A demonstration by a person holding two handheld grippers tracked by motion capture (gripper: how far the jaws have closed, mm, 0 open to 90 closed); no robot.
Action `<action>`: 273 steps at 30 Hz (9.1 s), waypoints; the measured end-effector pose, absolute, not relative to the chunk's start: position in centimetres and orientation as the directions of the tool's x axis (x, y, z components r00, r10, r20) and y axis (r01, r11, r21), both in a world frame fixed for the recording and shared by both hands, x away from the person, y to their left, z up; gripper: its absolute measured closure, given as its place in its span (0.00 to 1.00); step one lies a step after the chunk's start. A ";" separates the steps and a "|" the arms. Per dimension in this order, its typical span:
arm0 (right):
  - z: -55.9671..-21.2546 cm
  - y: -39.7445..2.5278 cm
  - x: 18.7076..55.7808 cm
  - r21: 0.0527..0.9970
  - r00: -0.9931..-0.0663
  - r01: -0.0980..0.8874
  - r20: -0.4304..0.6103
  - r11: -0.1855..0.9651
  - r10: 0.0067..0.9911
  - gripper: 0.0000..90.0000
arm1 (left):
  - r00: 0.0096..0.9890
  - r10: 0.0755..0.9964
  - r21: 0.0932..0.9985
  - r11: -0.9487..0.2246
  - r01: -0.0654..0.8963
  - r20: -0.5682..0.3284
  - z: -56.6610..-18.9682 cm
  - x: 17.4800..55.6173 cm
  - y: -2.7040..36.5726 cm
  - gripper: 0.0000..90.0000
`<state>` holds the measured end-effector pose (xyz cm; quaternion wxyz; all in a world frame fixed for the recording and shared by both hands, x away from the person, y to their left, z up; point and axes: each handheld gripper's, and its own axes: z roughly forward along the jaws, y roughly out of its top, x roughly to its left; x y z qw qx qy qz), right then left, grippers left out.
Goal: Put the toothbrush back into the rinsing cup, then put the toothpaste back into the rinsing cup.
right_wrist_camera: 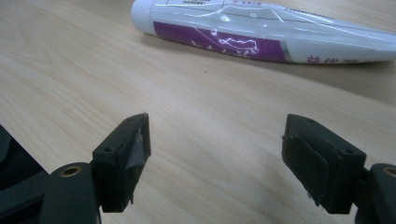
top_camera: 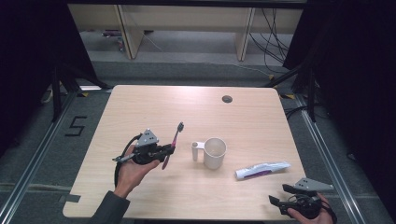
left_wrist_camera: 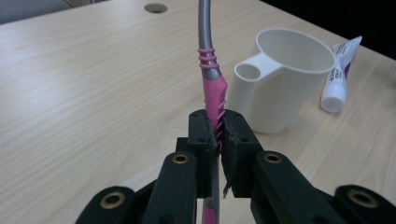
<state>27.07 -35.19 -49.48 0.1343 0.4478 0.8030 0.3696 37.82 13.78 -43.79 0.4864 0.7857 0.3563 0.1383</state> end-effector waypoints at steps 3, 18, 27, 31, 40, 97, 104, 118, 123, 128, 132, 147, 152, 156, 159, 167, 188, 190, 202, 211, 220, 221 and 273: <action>-49.3 -35.2 26.9 0.701 -0.550 0.634 0.111 0.327 0.828 0.27 | 0.705 0.697 0.877 -0.250 0.410 -0.132 -43.2 38.1 13.7 0.91; -49.4 -35.1 26.9 0.701 -0.551 0.639 0.129 0.317 0.825 0.27 | 0.712 0.693 0.925 -0.188 0.331 -0.114 -40.6 39.5 11.4 0.91; -49.4 -35.1 27.0 0.700 -0.556 0.639 0.133 0.319 0.821 0.27 | 0.723 0.681 0.935 -0.168 0.311 -0.118 -39.9 40.4 10.0 0.91; -49.4 -35.1 27.0 0.702 -0.557 0.636 0.130 0.320 0.820 0.27 | 0.730 0.673 0.940 -0.164 0.299 -0.115 -39.6 40.6 9.3 0.91; -49.4 -35.0 26.8 0.693 -0.545 0.653 0.151 0.305 0.825 0.27 | 0.738 0.662 0.948 -0.135 0.288 -0.130 -39.5 41.2 8.0 0.91; -49.5 -35.0 26.7 0.699 -0.550 0.645 0.144 0.309 0.822 0.27 | 0.742 0.649 0.942 -0.114 0.315 -0.169 -42.7 41.4 6.7 0.91; -49.4 -34.9 26.6 0.692 -0.545 0.656 0.159 0.301 0.823 0.27 | 0.742 0.650 0.941 -0.122 0.317 -0.166 -43.2 40.9 7.0 0.90; -49.5 -34.9 26.6 0.696 -0.553 0.648 0.151 0.310 0.819 0.27 | 0.743 0.651 0.927 -0.165 0.336 -0.154 -44.3 40.5 6.8 0.89; -49.5 -34.9 26.6 0.694 -0.552 0.652 0.155 0.307 0.820 0.27 | 0.744 0.650 0.925 -0.174 0.339 -0.151 -44.6 40.5 6.7 0.87; -49.5 -34.9 26.6 0.695 -0.553 0.649 0.151 0.310 0.819 0.27 | 0.743 0.649 0.925 -0.162 0.344 -0.163 -44.5 40.5 6.7 0.81; -49.5 -35.0 26.8 0.702 -0.564 0.636 0.138 0.321 0.814 0.27 | 0.736 0.654 0.926 -0.147 0.348 -0.173 -44.3 40.5 6.8 0.64; -49.4 -34.9 26.6 0.694 -0.544 0.654 0.156 0.301 0.824 0.27 | 0.718 0.669 0.916 -0.141 0.376 -0.193 -42.9 39.8 7.3 0.31; -49.4 -35.0 26.8 0.701 -0.562 0.633 0.126 0.327 0.818 0.27 | 0.725 0.664 0.914 -0.157 0.373 -0.182 -42.5 39.2 7.6 0.30; -49.5 -35.0 26.8 0.703 -0.563 0.632 0.126 0.327 0.817 0.27 | 0.728 0.662 0.910 -0.170 0.378 -0.179 -42.4 38.8 7.9 0.29; -49.5 -34.9 26.7 0.697 -0.552 0.646 0.145 0.311 0.821 0.27 | 0.732 0.654 0.906 -0.170 0.388 -0.191 -42.5 38.5 8.2 0.28; -49.5 -34.9 26.7 0.692 -0.547 0.655 0.157 0.304 0.822 0.27 | 0.731 0.655 0.895 -0.192 0.403 -0.189 -43.0 37.7 9.4 0.27; -49.6 -35.1 26.7 0.701 -0.551 0.647 0.158 0.300 0.819 0.27 | 0.739 0.654 0.875 -0.251 0.414 -0.162 -46.2 34.8 12.4 0.22; -49.6 -35.1 26.7 0.702 -0.551 0.646 0.158 0.299 0.819 0.27 | 0.731 0.663 0.872 -0.251 0.419 -0.160 -46.4 34.5 12.6 0.22; -49.7 -35.5 26.9 0.709 -0.561 0.630 0.134 0.316 0.817 0.27 | 0.708 0.690 0.846 -0.281 0.454 -0.151 -48.3 33.2 14.0 0.22; -49.7 -35.3 26.7 0.697 -0.536 0.657 0.168 0.285 0.827 0.27 | 0.710 0.689 0.831 -0.304 0.465 -0.145 -49.3 31.8 14.3 0.22; -49.8 -35.3 26.9 0.712 -0.561 0.628 0.132 0.315 0.817 0.28 | 0.718 0.685 0.810 -0.349 0.472 -0.124 -50.2 30.1 14.7 0.22; -49.8 -35.3 26.9 0.712 -0.562 0.626 0.130 0.318 0.817 0.29 | 0.725 0.678 0.812 -0.352 0.465 -0.122 -50.3 30.0 14.7 0.22; -48.8 -23.5 35.6 0.721 -0.694 0.525 0.055 0.452 0.717 1.00 | 0.764 0.644 0.779 -0.464 0.421 -0.030 -51.1 29.3 14.2 0.22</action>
